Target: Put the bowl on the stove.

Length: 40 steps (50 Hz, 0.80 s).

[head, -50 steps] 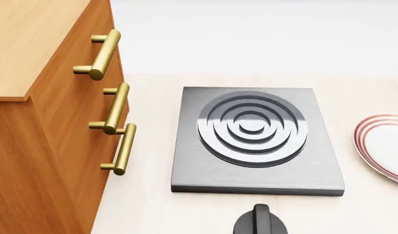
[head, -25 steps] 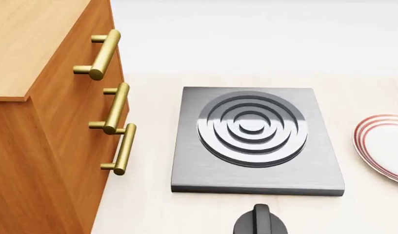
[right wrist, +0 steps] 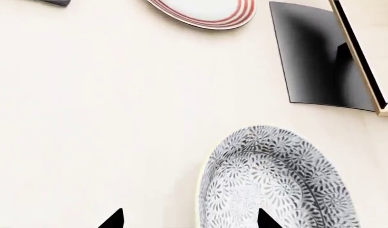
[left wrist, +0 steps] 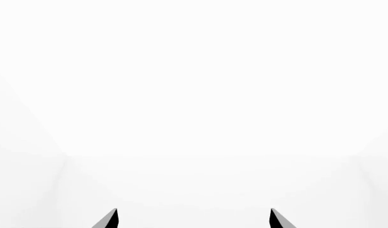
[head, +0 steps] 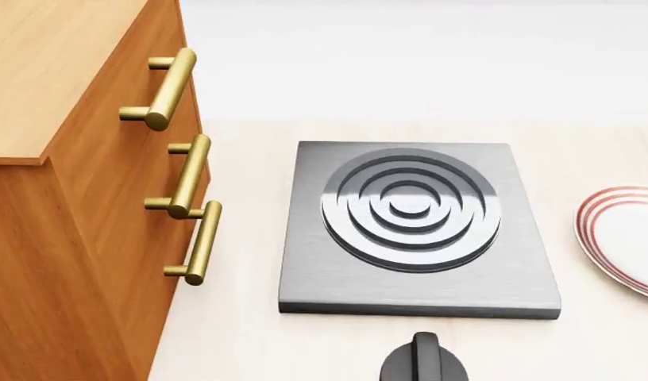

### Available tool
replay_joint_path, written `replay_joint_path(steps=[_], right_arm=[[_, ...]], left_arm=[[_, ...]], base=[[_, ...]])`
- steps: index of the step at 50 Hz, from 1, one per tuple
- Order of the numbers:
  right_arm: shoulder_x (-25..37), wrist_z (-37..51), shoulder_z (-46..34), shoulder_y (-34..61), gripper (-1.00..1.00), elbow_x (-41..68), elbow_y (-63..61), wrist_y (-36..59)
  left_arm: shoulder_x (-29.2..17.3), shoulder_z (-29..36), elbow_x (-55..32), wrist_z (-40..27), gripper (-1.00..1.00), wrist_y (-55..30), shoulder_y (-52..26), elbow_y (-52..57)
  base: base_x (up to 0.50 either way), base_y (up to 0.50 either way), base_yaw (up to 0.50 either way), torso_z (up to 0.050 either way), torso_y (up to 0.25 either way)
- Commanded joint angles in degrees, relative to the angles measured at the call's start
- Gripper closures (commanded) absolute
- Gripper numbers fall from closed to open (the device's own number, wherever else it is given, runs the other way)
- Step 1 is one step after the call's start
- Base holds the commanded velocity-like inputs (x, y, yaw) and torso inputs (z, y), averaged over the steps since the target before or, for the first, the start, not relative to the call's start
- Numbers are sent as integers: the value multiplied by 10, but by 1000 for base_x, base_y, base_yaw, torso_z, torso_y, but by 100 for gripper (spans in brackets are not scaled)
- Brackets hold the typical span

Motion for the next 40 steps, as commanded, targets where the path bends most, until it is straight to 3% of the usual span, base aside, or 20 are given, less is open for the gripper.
replay_joint_path(steps=[1,17,40], right_arm=[[5,3,-53,29,-100,-11,-24,20],[-17,13,-188,165,-100,-26,51,13],[-52,18,-164,158,-100,-17,112,2]], left_arm=[[5,1,28,-10,-100,-35,3,38],[6,5,29,-8,-100,-33,1,35],[6,10,31,-9,-100,-35,-2,33]], base=[[0,0,0,0,0],[0,0,0,0,0],[0,0,0,0,0]])
